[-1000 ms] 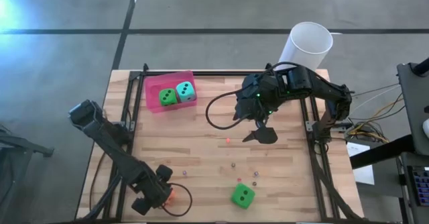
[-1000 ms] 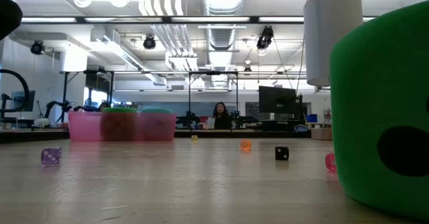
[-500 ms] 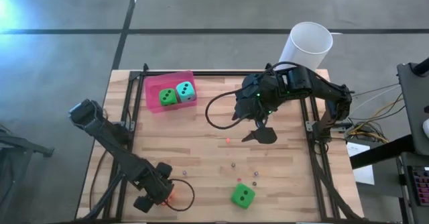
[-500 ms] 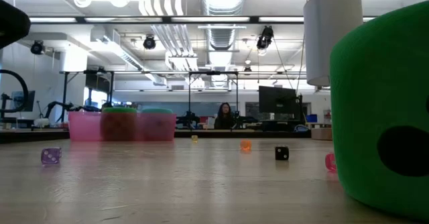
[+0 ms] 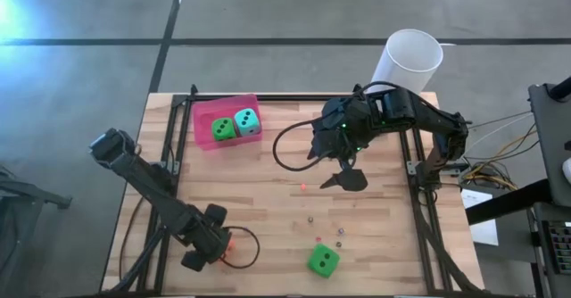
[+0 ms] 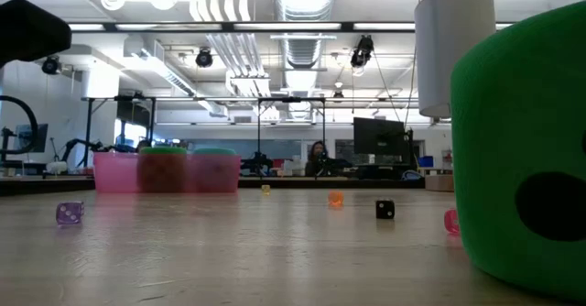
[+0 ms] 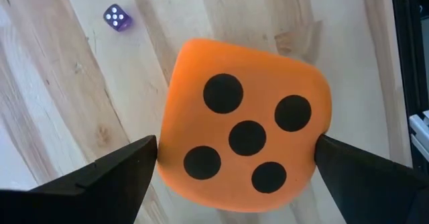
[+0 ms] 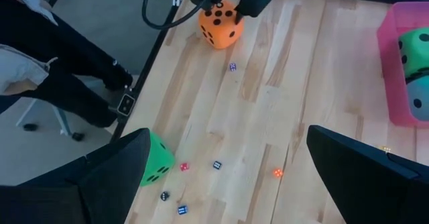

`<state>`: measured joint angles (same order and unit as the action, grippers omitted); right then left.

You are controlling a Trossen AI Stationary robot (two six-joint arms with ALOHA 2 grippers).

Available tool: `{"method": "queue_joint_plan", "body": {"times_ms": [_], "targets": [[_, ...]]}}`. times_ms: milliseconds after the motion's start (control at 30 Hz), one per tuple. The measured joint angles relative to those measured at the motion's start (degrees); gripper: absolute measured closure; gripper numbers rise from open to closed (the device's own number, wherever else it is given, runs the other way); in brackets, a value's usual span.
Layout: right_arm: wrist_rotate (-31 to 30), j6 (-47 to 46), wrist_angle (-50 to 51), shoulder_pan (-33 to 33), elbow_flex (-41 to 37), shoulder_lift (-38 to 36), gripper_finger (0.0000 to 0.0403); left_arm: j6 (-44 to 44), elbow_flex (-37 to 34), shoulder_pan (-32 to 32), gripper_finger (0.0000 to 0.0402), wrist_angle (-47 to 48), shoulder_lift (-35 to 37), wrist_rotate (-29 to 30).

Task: Pick & Place Dice
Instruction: Put the big orange dice into the red bin

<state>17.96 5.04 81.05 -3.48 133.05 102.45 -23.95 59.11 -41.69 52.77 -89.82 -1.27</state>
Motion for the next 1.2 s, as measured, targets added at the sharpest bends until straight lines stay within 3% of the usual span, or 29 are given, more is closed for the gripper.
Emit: {"method": "queue_joint_plan", "body": {"times_ms": [1200], "targets": [[0.0, 0.03, -0.87, 0.0, 0.0, 0.0, 0.0003, 0.14, 1.39, 0.02, 0.0003, 2.17, 1.86, 1.33]]}}
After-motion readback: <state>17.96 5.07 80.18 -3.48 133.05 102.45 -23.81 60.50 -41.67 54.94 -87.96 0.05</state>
